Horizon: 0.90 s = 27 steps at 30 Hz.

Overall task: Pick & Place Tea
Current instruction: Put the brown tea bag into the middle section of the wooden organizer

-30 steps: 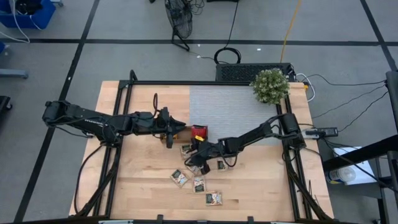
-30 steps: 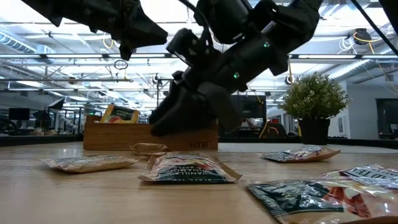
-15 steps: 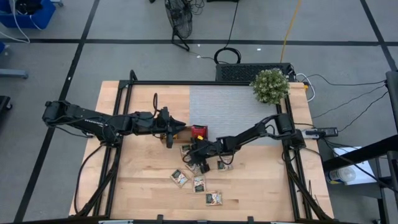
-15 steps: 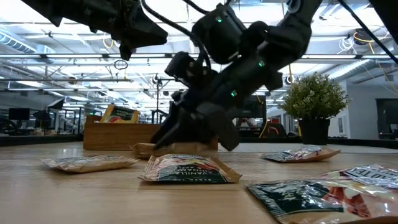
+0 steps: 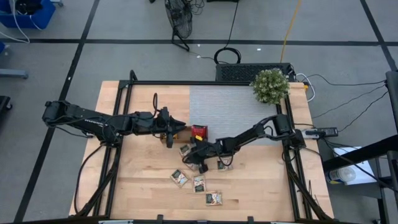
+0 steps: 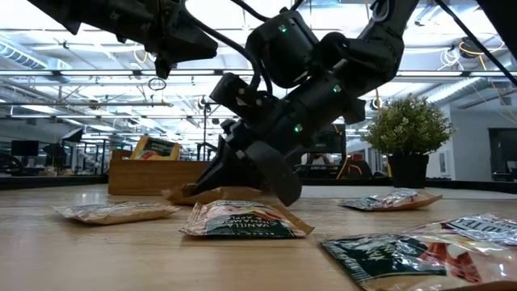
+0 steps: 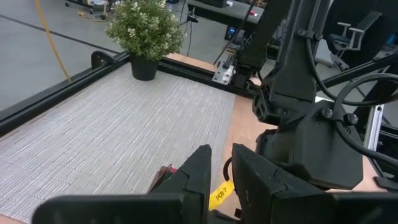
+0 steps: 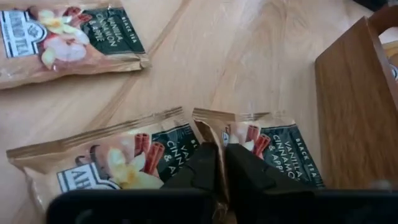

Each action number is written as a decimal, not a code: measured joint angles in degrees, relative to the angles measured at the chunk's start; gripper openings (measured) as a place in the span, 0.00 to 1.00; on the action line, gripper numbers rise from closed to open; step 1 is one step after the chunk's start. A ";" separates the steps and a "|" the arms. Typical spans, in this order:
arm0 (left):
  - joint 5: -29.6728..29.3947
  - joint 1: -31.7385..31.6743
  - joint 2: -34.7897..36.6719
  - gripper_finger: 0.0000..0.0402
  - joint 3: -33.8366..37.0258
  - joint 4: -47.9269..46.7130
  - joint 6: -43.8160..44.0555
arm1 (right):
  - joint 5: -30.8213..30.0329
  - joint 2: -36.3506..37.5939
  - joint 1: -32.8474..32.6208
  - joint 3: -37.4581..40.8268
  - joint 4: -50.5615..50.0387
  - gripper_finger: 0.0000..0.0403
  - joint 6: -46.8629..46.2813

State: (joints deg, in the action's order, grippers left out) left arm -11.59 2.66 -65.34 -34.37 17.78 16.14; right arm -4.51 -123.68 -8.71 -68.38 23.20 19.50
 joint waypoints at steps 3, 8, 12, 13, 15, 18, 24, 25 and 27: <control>0.02 0.00 0.00 0.18 0.00 -0.02 0.74 | -1.48 0.00 -0.86 0.00 -0.06 0.04 2.14; 0.02 0.00 0.00 0.18 0.00 -0.04 1.30 | -12.61 2.85 -5.06 0.10 -2.26 0.02 11.60; 0.02 0.00 0.00 0.18 0.00 0.00 4.82 | -25.48 6.25 -9.11 0.31 -2.83 0.02 24.33; 0.12 0.00 0.00 0.18 0.00 0.00 6.26 | -28.92 7.12 -9.93 0.27 -2.12 0.02 28.26; 1.80 -0.11 0.00 0.19 0.00 0.26 10.60 | -35.53 8.25 -11.06 0.13 -0.46 0.02 34.70; 3.15 -0.08 0.00 0.24 0.02 1.23 14.97 | -42.18 8.44 -10.51 0.18 1.24 0.02 41.51; 2.40 0.37 0.00 0.46 0.02 0.76 19.74 | -50.67 8.53 -7.61 0.20 4.57 0.02 49.89; 2.08 0.37 0.00 0.49 0.02 0.49 20.04 | -51.53 8.52 -7.42 0.20 5.30 0.02 50.70; 1.32 0.34 0.00 0.55 0.02 0.29 19.96 | -52.88 8.52 -7.41 0.20 7.45 0.02 52.19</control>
State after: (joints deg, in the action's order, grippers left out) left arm -10.27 3.00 -65.34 -34.35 18.07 36.10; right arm -57.39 -115.15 -16.12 -68.18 30.64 71.68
